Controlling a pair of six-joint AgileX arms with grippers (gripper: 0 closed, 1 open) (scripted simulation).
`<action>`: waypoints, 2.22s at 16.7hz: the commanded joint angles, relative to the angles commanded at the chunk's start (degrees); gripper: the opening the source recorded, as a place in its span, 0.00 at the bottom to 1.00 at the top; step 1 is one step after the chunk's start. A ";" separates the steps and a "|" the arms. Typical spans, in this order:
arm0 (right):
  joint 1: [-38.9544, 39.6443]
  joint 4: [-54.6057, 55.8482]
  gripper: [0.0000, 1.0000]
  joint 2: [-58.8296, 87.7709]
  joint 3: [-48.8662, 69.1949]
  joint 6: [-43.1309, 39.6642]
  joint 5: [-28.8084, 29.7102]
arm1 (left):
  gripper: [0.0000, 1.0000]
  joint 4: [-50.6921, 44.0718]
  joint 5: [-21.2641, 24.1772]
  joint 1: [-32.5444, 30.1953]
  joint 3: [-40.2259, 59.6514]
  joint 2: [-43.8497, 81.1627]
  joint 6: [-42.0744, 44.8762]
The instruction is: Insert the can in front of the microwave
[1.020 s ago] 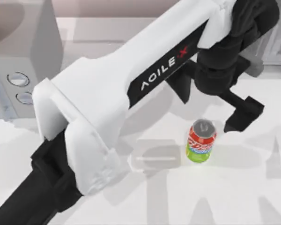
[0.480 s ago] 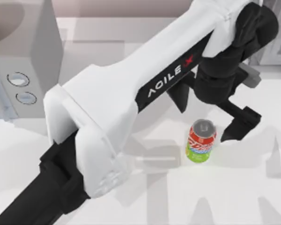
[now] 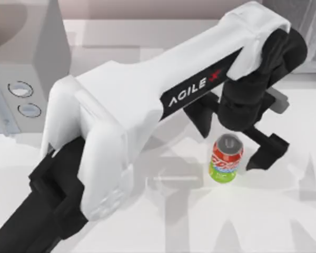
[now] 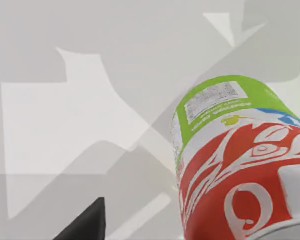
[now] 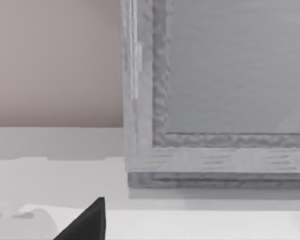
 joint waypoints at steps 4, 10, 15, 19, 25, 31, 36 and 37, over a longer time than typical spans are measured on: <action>0.00 0.00 1.00 0.00 0.00 0.00 0.00 | 1.00 6.34 -0.03 -0.09 -8.35 -2.22 -0.10; 0.00 0.00 1.00 0.00 0.00 0.00 0.00 | 0.92 6.88 -0.04 -0.11 -8.99 -2.38 -0.11; 0.00 0.00 1.00 0.00 0.00 0.00 0.00 | 0.55 6.88 -0.04 -0.11 -8.99 -2.38 -0.11; 0.00 0.00 1.00 0.00 0.00 0.00 0.00 | 0.25 6.88 -0.04 -0.11 -8.99 -2.38 -0.11; 0.00 0.00 1.00 0.00 0.00 0.00 0.00 | 0.00 6.88 -0.04 -0.11 -8.99 -2.38 -0.11; 0.00 0.00 1.00 0.00 0.00 0.00 0.00 | 0.00 6.87 -0.03 -0.01 -8.97 -2.33 -0.04; 0.00 0.00 1.00 0.00 0.00 0.00 0.00 | 0.00 1.37 -0.03 0.05 -1.97 -0.22 -0.26; 0.00 0.00 1.00 0.00 0.00 0.00 0.00 | 0.00 -0.46 -0.02 -0.02 1.03 0.36 -0.22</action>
